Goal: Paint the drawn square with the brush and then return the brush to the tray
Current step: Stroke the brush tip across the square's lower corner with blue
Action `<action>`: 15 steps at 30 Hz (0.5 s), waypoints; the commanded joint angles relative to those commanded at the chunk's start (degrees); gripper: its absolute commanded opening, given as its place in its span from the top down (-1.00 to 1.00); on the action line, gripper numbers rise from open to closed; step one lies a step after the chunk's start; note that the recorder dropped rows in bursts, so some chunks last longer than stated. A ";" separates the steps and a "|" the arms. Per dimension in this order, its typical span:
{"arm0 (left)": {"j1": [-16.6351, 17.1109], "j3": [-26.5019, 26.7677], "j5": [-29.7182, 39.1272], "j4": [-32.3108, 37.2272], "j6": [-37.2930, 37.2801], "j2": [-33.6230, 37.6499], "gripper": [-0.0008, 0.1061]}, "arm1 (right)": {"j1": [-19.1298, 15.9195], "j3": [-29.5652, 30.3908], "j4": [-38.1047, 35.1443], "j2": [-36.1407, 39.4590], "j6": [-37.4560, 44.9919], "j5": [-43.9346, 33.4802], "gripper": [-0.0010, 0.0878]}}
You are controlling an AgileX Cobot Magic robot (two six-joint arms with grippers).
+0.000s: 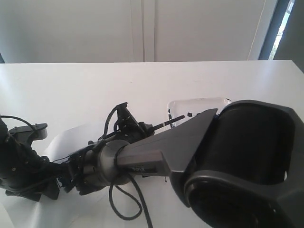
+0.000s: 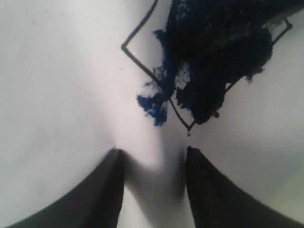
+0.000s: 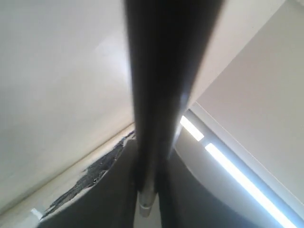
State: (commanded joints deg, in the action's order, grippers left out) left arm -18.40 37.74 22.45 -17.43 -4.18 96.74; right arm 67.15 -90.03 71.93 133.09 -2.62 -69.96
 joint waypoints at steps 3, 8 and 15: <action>0.00 0.00 0.11 -0.01 0.00 0.00 0.09 | -0.82 -0.09 0.29 -0.70 0.62 0.00 0.98; 0.00 0.00 0.33 -0.01 0.00 0.00 0.09 | -1.89 -0.09 0.99 -0.54 1.08 0.00 0.98; 0.00 0.00 0.79 -0.34 1.46 0.00 0.09 | -2.62 -0.09 1.34 0.63 1.30 0.00 0.98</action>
State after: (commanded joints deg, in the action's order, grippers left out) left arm -18.40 37.74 23.24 -17.77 -2.72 96.74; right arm 64.53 -90.12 73.27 133.72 -1.32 -69.96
